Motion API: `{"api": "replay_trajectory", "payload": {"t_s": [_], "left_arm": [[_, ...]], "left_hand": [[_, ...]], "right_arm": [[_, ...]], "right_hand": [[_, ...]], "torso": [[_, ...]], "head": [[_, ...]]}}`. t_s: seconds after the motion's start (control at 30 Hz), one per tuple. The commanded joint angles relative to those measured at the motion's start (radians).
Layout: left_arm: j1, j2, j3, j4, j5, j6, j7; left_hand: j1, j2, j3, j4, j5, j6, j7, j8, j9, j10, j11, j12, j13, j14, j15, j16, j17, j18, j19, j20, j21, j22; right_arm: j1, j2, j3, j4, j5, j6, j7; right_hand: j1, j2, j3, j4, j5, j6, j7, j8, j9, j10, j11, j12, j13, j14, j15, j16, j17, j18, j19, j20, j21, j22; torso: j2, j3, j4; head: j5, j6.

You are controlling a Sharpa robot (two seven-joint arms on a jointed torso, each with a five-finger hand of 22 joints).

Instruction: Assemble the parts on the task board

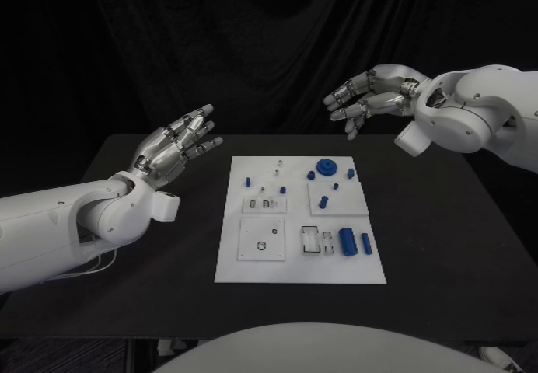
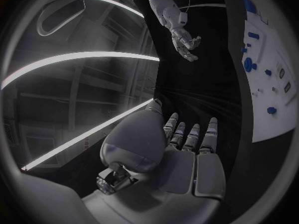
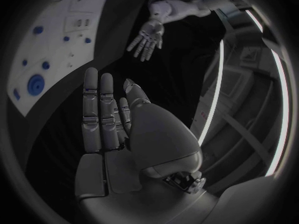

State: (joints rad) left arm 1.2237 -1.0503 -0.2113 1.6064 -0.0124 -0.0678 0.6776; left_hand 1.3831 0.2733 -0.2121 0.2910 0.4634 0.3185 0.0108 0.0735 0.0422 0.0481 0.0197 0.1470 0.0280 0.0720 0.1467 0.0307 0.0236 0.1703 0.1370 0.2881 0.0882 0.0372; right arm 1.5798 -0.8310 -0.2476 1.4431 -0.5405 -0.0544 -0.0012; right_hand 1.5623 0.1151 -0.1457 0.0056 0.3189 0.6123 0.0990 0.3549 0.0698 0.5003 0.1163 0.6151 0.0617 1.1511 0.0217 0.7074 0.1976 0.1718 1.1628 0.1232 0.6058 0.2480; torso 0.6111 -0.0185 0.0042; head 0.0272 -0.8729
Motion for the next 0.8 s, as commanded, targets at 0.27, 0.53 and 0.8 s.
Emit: {"api": "replay_trajectory", "payload": {"t_s": [0.27, 0.53, 0.8], "left_arm": [[0.005, -0.004, 0.0, 0.006, -0.004, 0.068, 0.231], [0.005, -0.007, 0.0, 0.012, -0.004, 0.078, 0.238], [0.004, -0.016, 0.0, 0.016, -0.004, 0.083, 0.241]], "left_hand": [[0.012, 0.01, -0.009, 0.0, -0.007, -0.023, -0.012, -0.01, -0.003, -0.01, 0.01, -0.007, -0.003, -0.021, -0.003, -0.009, -0.009, 0.009, -0.053, -0.013, -0.032, -0.014], [0.015, 0.011, -0.01, -0.001, -0.006, -0.023, -0.015, -0.013, -0.003, -0.01, 0.014, -0.004, -0.003, -0.038, -0.006, -0.016, -0.013, 0.01, -0.077, -0.028, -0.046, -0.019], [0.018, 0.012, -0.01, -0.001, -0.004, -0.022, -0.015, -0.015, -0.003, -0.01, 0.017, -0.003, -0.003, -0.05, -0.022, -0.021, -0.016, 0.01, -0.099, -0.047, -0.06, -0.023]], "right_arm": [[-0.006, 0.01, 0.001, 0.026, -0.868, -0.144, -0.18], [-0.03, 0.012, 0.001, 0.043, -1.005, -0.142, -0.213], [-0.055, 0.013, 0.001, 0.05, -1.03, -0.133, -0.213]], "right_hand": [[-0.041, -0.059, 0.081, 0.056, -0.044, 0.103, -0.048, -0.097, 0.01, 0.221, -0.028, -0.13, 0.001, 0.141, -0.044, 0.24, 0.157, 0.006, 0.088, -0.045, 0.245, 0.202], [-0.053, -0.098, 0.145, 0.07, -0.039, 0.124, -0.059, -0.139, 0.016, 0.264, -0.03, -0.197, 0.002, 0.163, -0.048, 0.308, 0.276, -0.007, 0.082, -0.045, 0.354, 0.344], [-0.079, -0.119, 0.161, 0.09, -0.097, 0.131, -0.061, -0.158, 0.021, 0.276, -0.031, -0.217, 0.004, 0.178, -0.047, 0.353, 0.352, -0.015, 0.086, -0.044, 0.41, 0.422]], "torso": [[0.089, -0.0216, 0.0143], [0.14, -0.0327, 0.0215], [0.174, -0.0443, 0.0351]], "head": [[-0.033, 0.0], [-0.053, 0.031], [-0.071, 0.065]]}}
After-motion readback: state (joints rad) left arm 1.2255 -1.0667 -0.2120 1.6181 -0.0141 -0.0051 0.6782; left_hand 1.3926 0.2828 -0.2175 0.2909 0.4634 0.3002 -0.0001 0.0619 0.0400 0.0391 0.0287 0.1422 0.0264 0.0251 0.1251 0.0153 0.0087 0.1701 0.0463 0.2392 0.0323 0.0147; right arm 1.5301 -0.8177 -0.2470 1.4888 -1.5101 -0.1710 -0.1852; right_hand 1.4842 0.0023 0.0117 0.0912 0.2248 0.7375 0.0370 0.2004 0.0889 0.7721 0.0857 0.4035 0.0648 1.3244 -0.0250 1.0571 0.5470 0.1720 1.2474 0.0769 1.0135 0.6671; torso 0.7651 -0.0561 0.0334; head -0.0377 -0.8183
